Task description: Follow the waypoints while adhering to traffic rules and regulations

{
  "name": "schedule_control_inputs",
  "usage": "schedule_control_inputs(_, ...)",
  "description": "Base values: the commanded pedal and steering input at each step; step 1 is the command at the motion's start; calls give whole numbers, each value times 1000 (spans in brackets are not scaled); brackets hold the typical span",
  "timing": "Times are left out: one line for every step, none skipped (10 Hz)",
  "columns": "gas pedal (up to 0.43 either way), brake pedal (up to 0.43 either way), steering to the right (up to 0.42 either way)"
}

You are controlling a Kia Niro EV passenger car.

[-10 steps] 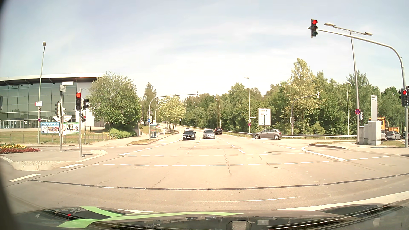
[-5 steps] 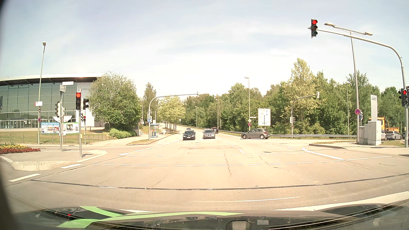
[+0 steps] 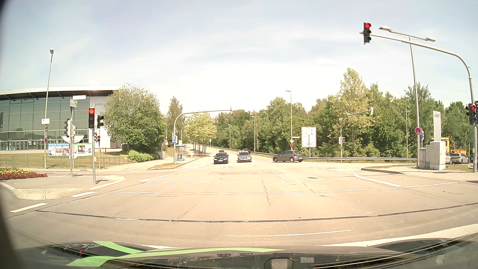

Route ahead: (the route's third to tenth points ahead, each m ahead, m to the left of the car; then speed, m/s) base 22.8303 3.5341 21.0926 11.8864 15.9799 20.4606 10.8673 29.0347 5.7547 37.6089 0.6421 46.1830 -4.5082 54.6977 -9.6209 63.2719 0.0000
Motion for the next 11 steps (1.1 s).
schedule_control_inputs(0, 195, 7)
schedule_control_inputs(0, 201, 7)
schedule_control_inputs(0, 201, 7)
schedule_control_inputs(0, 201, 7)
schedule_control_inputs(0, 201, 7)
schedule_control_inputs(0, 207, 7)
schedule_control_inputs(0, 201, 7)
schedule_control_inputs(0, 207, 7)
schedule_control_inputs(0, 201, 7)
schedule_control_inputs(0, 207, 7)
schedule_control_inputs(0, 207, 7)
